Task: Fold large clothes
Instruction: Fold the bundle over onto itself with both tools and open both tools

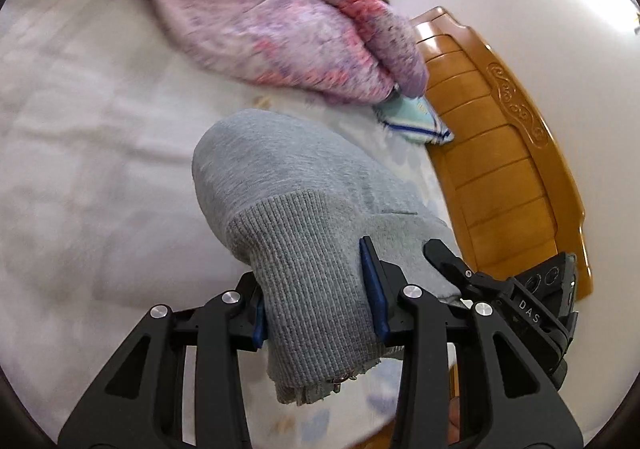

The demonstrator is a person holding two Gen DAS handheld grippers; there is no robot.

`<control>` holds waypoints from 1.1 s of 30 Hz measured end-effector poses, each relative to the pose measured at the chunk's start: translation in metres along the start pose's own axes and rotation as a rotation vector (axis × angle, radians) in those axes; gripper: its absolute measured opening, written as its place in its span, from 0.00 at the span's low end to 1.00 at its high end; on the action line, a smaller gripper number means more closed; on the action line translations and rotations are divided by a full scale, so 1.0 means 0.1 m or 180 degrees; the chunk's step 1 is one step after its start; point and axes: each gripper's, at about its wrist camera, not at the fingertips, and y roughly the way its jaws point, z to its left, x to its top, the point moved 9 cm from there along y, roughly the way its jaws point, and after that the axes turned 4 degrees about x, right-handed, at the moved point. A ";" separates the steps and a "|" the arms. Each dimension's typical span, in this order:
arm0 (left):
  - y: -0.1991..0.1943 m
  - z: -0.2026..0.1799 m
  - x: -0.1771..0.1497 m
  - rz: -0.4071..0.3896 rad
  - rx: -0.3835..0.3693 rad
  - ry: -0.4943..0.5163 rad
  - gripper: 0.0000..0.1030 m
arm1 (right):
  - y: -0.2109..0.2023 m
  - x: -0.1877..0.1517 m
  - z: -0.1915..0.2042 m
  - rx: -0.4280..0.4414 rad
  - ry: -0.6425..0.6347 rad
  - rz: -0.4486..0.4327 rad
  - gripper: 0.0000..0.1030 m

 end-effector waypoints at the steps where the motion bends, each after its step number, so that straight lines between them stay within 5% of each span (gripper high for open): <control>1: 0.15 -0.08 0.07 -0.0045 -0.0014 0.0062 0.37 | 0.05 0.13 -0.10 -0.0036 -0.0066 -0.0009 0.19; 5: 0.80 -0.24 0.09 -0.0018 0.0112 0.0276 0.37 | 0.15 0.41 -0.69 -0.0259 -0.0060 0.0037 0.19; 11: 1.57 0.02 -0.72 0.0509 0.0468 0.0221 0.40 | 0.23 0.01 -1.87 -0.0873 0.0417 0.0503 0.21; 15: 1.69 0.24 -1.11 0.0710 0.0617 0.0094 0.60 | 0.16 -0.20 -2.22 -0.1257 0.0497 0.0689 0.39; 16: 1.68 0.30 -1.14 0.0696 0.0669 0.0058 0.74 | 0.15 -0.23 -2.26 -0.1309 0.0495 0.0699 0.44; 19: 1.67 0.41 -1.10 0.0722 0.0724 -0.0044 0.84 | 0.11 -0.27 -2.30 -0.1449 0.0413 0.0707 0.55; 22: 1.64 0.42 -1.03 0.0775 0.0792 0.0077 0.86 | 0.06 -0.31 -2.35 -0.1585 0.0388 0.0686 0.63; 27: 1.45 0.58 -0.97 0.0817 0.0859 -0.0017 0.87 | -0.12 -0.46 -2.35 -0.1670 0.0568 0.0635 0.63; 33: 1.06 0.73 -0.91 0.0803 0.1090 -0.0042 0.87 | -0.26 -0.53 -2.01 -0.2127 0.0360 0.0698 0.63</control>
